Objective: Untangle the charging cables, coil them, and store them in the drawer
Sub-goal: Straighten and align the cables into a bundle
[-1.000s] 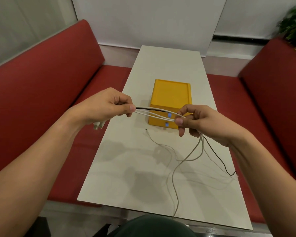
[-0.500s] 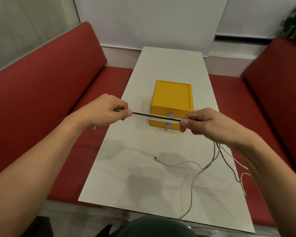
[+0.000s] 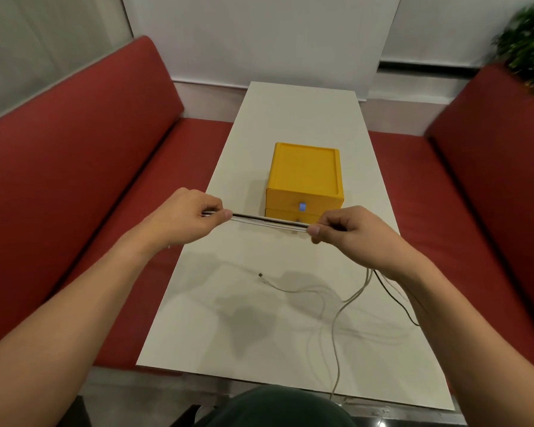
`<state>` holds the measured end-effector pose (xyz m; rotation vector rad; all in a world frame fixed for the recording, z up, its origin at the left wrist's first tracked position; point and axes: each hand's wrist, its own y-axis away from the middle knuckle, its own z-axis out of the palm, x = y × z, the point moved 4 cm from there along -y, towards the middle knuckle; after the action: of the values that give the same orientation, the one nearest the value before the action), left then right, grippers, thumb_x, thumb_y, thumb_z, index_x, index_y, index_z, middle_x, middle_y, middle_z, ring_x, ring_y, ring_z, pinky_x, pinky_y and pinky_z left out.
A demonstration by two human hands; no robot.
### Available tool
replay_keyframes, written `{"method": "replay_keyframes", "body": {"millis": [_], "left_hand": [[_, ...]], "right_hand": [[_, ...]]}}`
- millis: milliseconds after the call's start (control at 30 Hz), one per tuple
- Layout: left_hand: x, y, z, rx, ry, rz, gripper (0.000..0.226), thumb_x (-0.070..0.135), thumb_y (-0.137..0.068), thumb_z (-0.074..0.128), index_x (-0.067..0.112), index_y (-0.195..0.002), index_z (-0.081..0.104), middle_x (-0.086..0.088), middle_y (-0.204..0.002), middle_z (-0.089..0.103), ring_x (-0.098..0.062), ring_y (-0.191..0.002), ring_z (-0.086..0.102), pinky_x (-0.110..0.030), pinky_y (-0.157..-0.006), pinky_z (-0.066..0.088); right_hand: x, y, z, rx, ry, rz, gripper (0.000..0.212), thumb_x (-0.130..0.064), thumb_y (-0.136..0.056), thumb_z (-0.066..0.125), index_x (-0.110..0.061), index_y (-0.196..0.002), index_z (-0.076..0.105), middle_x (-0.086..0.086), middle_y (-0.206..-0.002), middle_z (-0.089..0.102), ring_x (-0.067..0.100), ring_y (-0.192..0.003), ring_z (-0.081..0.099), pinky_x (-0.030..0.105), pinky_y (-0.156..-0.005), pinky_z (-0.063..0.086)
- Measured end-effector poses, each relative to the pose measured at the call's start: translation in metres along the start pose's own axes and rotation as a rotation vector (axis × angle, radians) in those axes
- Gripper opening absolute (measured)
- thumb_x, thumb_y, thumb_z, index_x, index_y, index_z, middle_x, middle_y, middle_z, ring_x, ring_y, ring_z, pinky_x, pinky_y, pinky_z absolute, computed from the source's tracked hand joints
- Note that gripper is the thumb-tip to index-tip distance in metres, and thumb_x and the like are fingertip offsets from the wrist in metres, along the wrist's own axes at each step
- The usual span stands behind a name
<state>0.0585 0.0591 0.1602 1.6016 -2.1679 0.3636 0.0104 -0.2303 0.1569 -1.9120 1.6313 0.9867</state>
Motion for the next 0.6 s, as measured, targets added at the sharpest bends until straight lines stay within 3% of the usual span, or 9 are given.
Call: {"method": "replay_keyframes", "body": {"millis": [67, 167, 233, 367, 433, 533, 600], "left_hand": [[-0.004, -0.004, 0.005, 0.022, 0.007, -0.014, 0.044, 0.042, -0.102, 0.06, 0.013, -0.069, 0.061, -0.001, -0.053, 0.046, -0.01, -0.046, 0.041, -0.017, -0.038, 0.035], [-0.003, -0.003, 0.003, -0.021, 0.003, -0.006, 0.032, 0.045, -0.101, 0.06, 0.025, -0.079, 0.073, 0.007, -0.046, 0.047, -0.009, -0.044, 0.043, -0.016, -0.04, 0.034], [0.004, 0.004, 0.001, -0.083, 0.047, 0.024, 0.028, 0.044, -0.101, 0.06, 0.028, -0.084, 0.076, 0.009, -0.042, 0.042, -0.01, -0.042, 0.039, -0.014, -0.037, 0.032], [0.024, 0.024, -0.005, -0.21, 0.319, 0.117, 0.034, 0.038, -0.1, 0.063, 0.02, -0.074, 0.074, -0.002, -0.057, 0.036, -0.014, -0.046, 0.03, -0.018, -0.04, 0.035], [0.026, 0.027, -0.007, -0.213, 0.381, 0.13, 0.033, 0.031, -0.1, 0.064, 0.015, -0.072, 0.071, 0.001, -0.057, 0.037, -0.011, -0.045, 0.031, -0.02, -0.041, 0.035], [0.01, 0.021, -0.006, -0.154, 0.357, 0.077, 0.036, 0.026, -0.101, 0.064, 0.006, -0.072, 0.066, 0.011, -0.047, 0.033, -0.006, -0.038, 0.029, -0.018, -0.037, 0.03], [-0.006, 0.017, -0.003, -0.137, 0.298, 0.024, 0.038, 0.027, -0.102, 0.063, 0.002, -0.073, 0.063, 0.009, -0.045, 0.031, -0.006, -0.033, 0.027, -0.017, -0.034, 0.027]], "right_hand": [[-0.004, 0.0, 0.003, -0.009, -0.057, -0.002, 0.032, -0.043, -0.101, 0.061, -0.024, -0.081, 0.077, -0.001, -0.075, 0.069, 0.011, -0.07, 0.059, 0.032, -0.07, 0.047], [0.003, -0.005, 0.001, 0.057, 0.053, -0.012, 0.028, -0.037, -0.101, 0.063, -0.022, -0.08, 0.075, -0.013, -0.054, 0.055, 0.004, -0.051, 0.045, 0.021, -0.055, 0.033], [0.012, -0.008, -0.002, 0.138, 0.18, -0.003, 0.026, -0.036, -0.1, 0.064, -0.019, -0.082, 0.074, -0.013, -0.05, 0.054, 0.004, -0.047, 0.048, 0.016, -0.047, 0.029], [0.026, -0.015, 0.002, 0.248, 0.323, 0.017, 0.034, -0.047, -0.099, 0.063, -0.021, -0.078, 0.069, -0.004, -0.054, 0.053, 0.013, -0.052, 0.047, 0.029, -0.051, 0.033], [0.028, -0.017, 0.003, 0.294, 0.357, 0.021, 0.04, -0.052, -0.098, 0.061, -0.021, -0.073, 0.065, -0.003, -0.053, 0.053, 0.02, -0.055, 0.049, 0.032, -0.052, 0.035], [0.019, -0.013, 0.001, 0.263, 0.374, -0.012, 0.044, -0.053, -0.099, 0.058, -0.021, -0.07, 0.063, -0.004, -0.052, 0.053, 0.016, -0.053, 0.049, 0.031, -0.05, 0.033], [0.009, -0.006, 0.0, 0.157, 0.276, -0.031, 0.043, -0.049, -0.101, 0.058, -0.021, -0.069, 0.064, -0.01, -0.048, 0.051, 0.009, -0.047, 0.045, 0.021, -0.049, 0.029]]}}
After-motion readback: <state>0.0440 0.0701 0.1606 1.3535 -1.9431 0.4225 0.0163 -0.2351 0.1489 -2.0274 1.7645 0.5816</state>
